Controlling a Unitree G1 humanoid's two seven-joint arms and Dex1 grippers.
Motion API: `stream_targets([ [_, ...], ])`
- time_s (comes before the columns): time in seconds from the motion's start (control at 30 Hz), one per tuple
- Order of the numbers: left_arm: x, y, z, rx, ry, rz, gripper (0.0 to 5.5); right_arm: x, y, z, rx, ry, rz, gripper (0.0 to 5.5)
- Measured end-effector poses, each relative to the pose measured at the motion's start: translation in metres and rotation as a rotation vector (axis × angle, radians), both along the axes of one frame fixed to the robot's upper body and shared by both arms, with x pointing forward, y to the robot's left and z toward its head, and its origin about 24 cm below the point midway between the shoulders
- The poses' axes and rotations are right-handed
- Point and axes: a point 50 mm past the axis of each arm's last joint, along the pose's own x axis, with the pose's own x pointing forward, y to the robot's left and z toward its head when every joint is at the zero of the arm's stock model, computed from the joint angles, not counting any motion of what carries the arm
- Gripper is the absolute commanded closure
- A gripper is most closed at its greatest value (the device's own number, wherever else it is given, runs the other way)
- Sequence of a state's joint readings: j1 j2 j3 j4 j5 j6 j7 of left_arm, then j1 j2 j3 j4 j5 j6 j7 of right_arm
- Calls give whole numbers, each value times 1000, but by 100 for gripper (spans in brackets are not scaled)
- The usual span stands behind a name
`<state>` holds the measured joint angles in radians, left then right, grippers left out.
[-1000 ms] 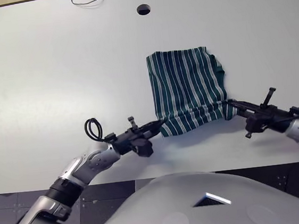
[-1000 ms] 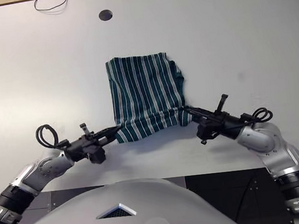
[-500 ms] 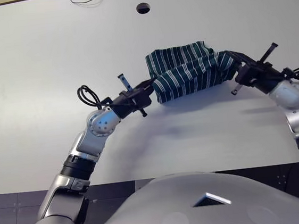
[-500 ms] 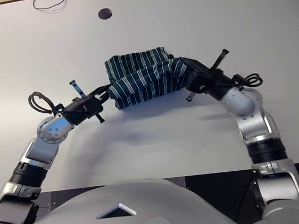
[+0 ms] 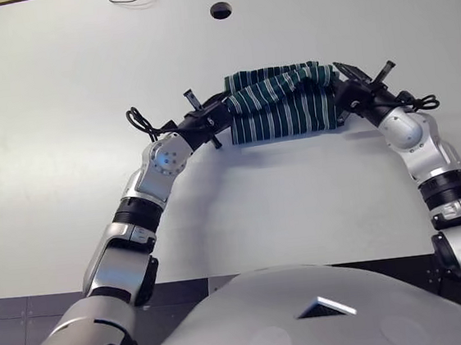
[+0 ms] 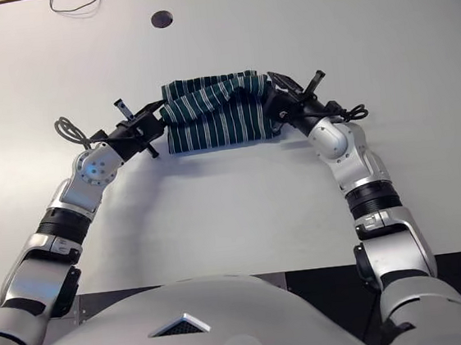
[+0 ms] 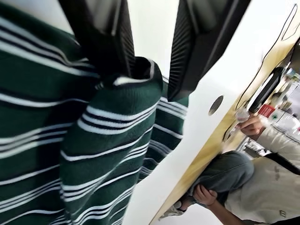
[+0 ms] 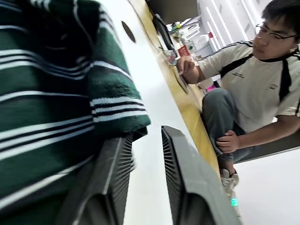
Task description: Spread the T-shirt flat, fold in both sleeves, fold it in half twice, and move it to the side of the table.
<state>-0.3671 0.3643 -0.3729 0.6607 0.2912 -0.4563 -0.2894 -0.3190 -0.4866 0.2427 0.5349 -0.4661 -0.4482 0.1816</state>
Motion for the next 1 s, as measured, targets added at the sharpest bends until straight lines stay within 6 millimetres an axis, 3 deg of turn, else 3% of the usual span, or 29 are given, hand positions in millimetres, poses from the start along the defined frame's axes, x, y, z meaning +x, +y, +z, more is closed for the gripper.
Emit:
stream_targets([
  [0.37,33,-1,22,-182,-78,151,226,34,5,18,1,-71,-44,187],
  [0.43,46,-2,29,-227,-65,206,226,46,9,22,15,-84,-78,144],
  [0.5,55,-2,33,-233,-58,252,226,50,11,25,35,-100,-90,144],
  [0.6,57,1,25,-222,-17,295,226,44,34,39,165,-149,31,144],
  [0.67,56,6,21,-229,2,324,226,33,60,42,287,-111,166,144],
  [0.8,56,23,22,-318,-7,435,226,19,93,23,404,147,344,144],
  [0.9,43,44,13,-394,-9,518,226,19,84,-7,412,361,298,144],
  [1.0,34,56,13,-466,-50,564,226,30,76,-19,439,444,177,144],
])
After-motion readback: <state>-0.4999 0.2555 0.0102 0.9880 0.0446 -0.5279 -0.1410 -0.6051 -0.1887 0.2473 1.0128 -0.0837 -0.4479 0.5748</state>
